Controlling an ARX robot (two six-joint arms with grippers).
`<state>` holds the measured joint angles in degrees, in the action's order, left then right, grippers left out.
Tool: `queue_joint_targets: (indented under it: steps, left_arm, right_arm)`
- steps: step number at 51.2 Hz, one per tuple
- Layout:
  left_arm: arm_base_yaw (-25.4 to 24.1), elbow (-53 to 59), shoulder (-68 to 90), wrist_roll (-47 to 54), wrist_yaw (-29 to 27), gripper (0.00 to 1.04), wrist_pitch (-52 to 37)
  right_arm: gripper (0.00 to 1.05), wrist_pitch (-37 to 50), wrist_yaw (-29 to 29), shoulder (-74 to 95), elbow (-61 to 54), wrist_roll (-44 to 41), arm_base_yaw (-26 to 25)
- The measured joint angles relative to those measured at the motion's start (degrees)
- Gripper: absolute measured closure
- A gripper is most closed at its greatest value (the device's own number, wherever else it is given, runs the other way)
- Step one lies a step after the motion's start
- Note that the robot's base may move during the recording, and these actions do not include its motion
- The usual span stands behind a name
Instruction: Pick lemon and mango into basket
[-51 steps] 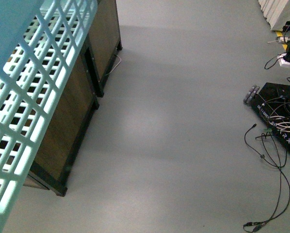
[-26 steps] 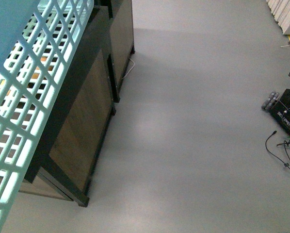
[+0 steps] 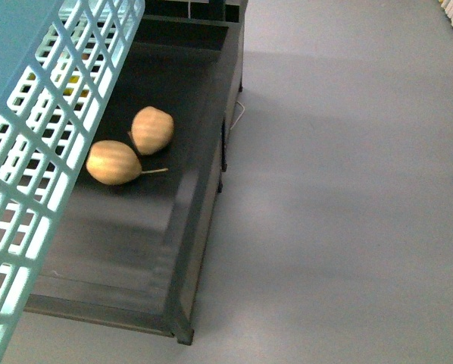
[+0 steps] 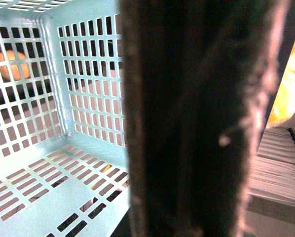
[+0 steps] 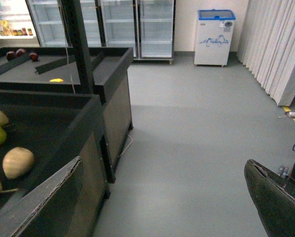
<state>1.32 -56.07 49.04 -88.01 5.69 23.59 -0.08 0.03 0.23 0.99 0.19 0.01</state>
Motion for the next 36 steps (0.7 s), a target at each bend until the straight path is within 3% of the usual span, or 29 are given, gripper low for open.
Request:
queue_joint_targets:
  steps: [36]
  left_arm:
    - [0.0,0.0,0.04,0.07,0.02,1.0,0.0]
  right_arm:
    - [0.09,0.0,0.04,-0.04,0.0,-0.02,0.0]
